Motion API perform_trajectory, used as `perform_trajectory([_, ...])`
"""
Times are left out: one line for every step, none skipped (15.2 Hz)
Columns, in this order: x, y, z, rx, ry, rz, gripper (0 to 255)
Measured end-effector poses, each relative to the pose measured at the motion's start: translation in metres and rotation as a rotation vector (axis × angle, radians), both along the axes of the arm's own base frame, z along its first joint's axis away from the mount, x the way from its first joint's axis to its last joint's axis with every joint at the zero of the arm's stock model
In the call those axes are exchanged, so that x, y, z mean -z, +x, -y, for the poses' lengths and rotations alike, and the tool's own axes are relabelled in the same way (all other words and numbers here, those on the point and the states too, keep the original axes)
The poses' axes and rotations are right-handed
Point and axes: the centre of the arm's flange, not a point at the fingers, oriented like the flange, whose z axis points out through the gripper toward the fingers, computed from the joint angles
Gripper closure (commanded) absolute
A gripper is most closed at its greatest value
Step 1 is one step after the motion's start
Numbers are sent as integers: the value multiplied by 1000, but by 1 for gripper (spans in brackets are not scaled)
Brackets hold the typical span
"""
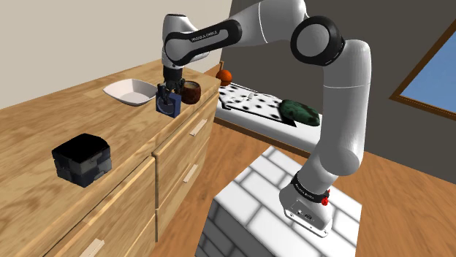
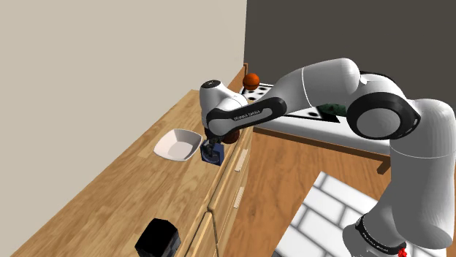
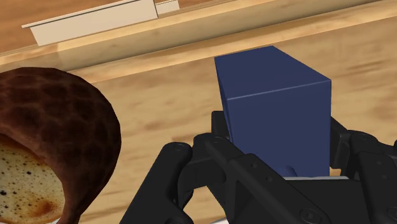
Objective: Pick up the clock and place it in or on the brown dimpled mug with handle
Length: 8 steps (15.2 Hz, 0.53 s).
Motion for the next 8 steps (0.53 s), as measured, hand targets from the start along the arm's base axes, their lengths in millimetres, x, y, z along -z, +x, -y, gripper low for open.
perform_trajectory([0, 0, 0, 0, 0, 0, 255])
perform_trajectory([0, 0, 0, 0, 0, 0, 255])
perform_trajectory([0, 0, -1, -1, 0, 0, 255])
perform_trajectory([0, 0, -1, -1, 1, 0, 255])
perform_trajectory([0, 0, -1, -1, 1, 0, 255])
perform_trajectory([0, 0, -1, -1, 1, 0, 255])
perform_trajectory([-2, 0, 0, -1, 0, -1, 255])
perform_trajectory([-6, 0, 0, 0, 0, -1, 255])
